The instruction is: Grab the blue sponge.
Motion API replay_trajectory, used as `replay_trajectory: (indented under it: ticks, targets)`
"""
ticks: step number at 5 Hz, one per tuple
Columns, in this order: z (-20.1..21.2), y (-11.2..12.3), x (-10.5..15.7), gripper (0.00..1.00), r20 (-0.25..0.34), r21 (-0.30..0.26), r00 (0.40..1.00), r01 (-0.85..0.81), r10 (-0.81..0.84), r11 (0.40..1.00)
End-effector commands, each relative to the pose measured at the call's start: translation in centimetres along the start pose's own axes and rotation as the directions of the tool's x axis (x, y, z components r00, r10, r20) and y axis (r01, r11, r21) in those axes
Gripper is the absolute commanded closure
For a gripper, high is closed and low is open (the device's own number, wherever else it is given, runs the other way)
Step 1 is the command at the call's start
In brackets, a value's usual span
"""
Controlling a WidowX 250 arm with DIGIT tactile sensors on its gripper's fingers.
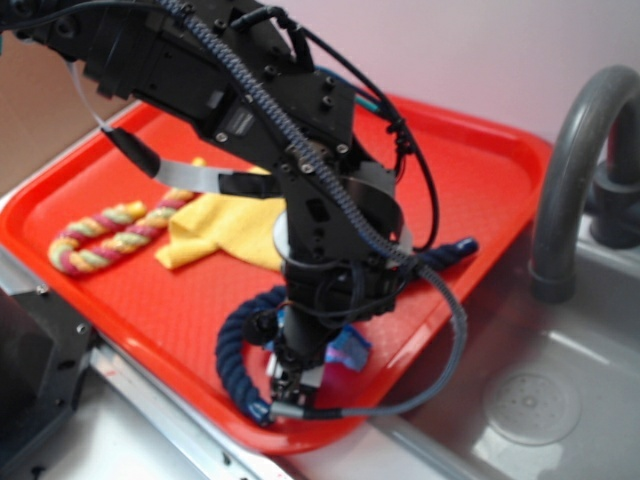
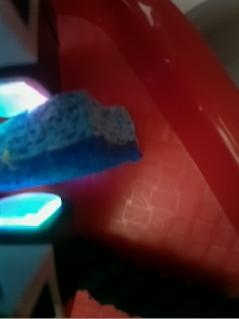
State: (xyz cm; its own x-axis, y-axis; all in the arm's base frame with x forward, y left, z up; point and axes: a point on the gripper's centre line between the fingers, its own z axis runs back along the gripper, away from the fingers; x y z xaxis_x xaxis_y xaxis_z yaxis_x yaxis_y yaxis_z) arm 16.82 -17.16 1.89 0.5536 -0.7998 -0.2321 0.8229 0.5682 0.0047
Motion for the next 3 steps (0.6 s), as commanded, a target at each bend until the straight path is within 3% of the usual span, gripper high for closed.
replay_trajectory:
  ticks: [1, 2, 3]
  targets:
    - [1.3, -0.2, -1.4, 1.00, -0.009, 0.000, 0.997, -0.080, 0.080, 0.997]
    - [5.9, 0.7, -3.5, 1.00, 0.021, -0.063, 0.953, -0.300, 0.302, 0.952]
    - [8.9, 1.7, -6.8, 1.00, 0.128, -0.194, 0.873, -0.443, 0.470, 0.875]
